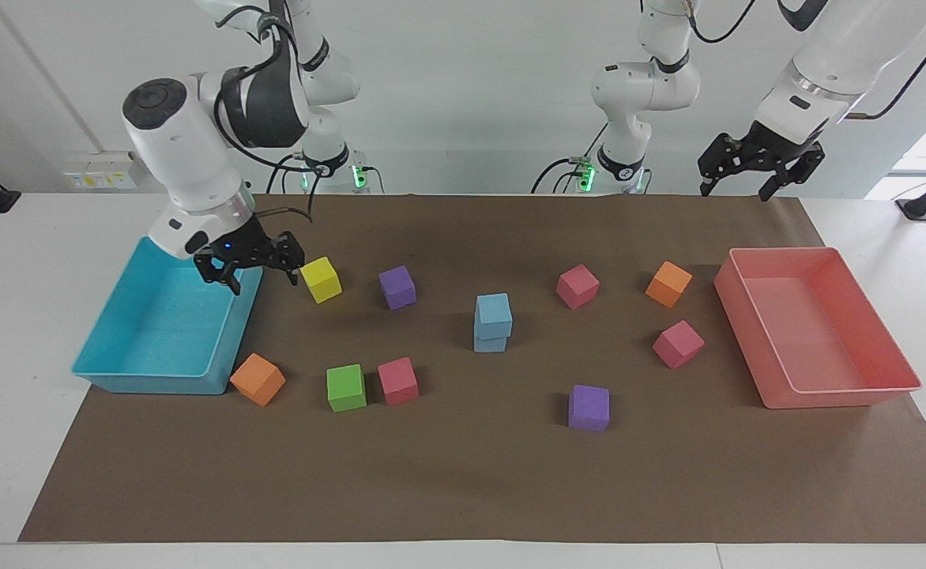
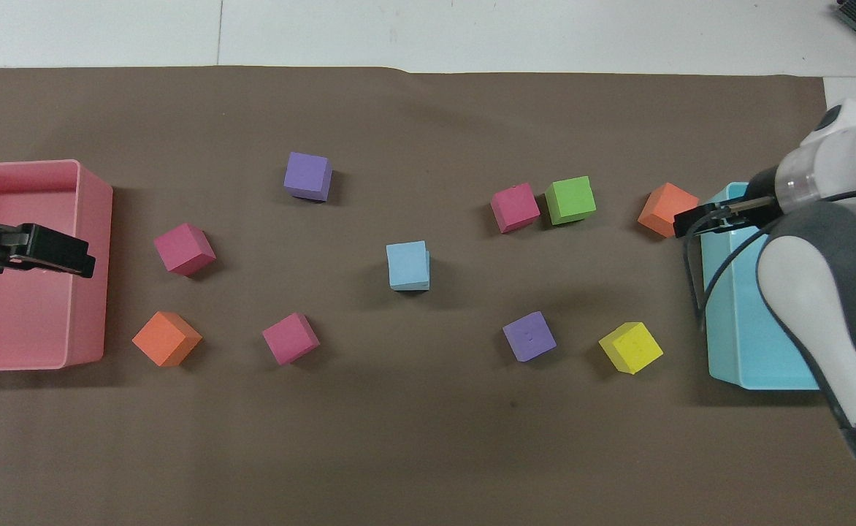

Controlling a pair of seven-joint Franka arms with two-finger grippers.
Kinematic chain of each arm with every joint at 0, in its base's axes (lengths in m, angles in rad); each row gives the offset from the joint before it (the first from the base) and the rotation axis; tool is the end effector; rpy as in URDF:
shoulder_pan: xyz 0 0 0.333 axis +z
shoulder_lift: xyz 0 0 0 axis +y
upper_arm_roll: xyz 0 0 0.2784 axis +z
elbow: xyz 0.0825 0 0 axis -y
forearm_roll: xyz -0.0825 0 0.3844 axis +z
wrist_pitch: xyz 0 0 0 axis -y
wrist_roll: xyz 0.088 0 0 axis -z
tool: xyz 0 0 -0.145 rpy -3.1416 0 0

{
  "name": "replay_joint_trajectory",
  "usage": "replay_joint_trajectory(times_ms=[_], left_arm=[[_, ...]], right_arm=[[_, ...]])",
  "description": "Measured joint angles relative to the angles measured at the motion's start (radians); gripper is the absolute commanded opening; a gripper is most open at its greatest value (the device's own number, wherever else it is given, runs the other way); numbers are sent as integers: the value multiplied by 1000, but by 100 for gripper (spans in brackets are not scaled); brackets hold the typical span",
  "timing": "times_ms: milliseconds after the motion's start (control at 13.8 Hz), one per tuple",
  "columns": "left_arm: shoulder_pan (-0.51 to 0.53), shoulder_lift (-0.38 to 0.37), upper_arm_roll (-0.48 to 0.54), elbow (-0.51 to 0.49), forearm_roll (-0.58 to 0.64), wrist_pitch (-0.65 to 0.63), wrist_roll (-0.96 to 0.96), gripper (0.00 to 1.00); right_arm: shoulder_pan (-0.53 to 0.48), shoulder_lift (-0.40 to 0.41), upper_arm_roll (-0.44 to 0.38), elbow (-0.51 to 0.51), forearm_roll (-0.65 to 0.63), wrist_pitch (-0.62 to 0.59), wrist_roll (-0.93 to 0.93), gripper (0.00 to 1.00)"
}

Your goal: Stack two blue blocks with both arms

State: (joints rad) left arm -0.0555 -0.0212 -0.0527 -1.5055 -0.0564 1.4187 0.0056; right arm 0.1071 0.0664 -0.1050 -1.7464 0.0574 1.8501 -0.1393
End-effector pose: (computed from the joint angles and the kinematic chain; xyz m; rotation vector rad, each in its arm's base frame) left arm 0.5266 -0.0664 0.5783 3.0827 -0.1859 -0.1056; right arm 0.5871 0.0088 0.4520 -3.0889 -0.1964 -0.0634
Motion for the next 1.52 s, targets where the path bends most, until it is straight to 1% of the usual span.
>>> replay_joint_trajectory(times_ms=[217, 362, 507, 652, 1014, 1232, 1522], left_arm=[[0, -3, 2, -2, 0, 3, 1, 100], [0, -3, 2, -3, 1, 3, 1, 100], [0, -3, 3, -3, 9, 6, 1, 100], [0, -3, 3, -3, 28, 9, 3, 100], [0, -3, 3, -5, 34, 16, 14, 100], [0, -4, 3, -5, 34, 19, 14, 100], [0, -4, 4, -5, 34, 35, 14, 100]], right_arm=[[-41, -62, -2, 17, -1, -92, 0, 100], [-52, -90, -3, 68, -1, -193, 0, 100], [-53, -99, -3, 133, -8, -278, 0, 100], [-53, -101, -3, 184, -42, -342, 6, 100], [-52, -116, 7, 188, -56, -360, 12, 100], [-52, -126, 8, 198, -57, -401, 12, 100], [-49, -134, 13, 197, -58, -396, 13, 100]])
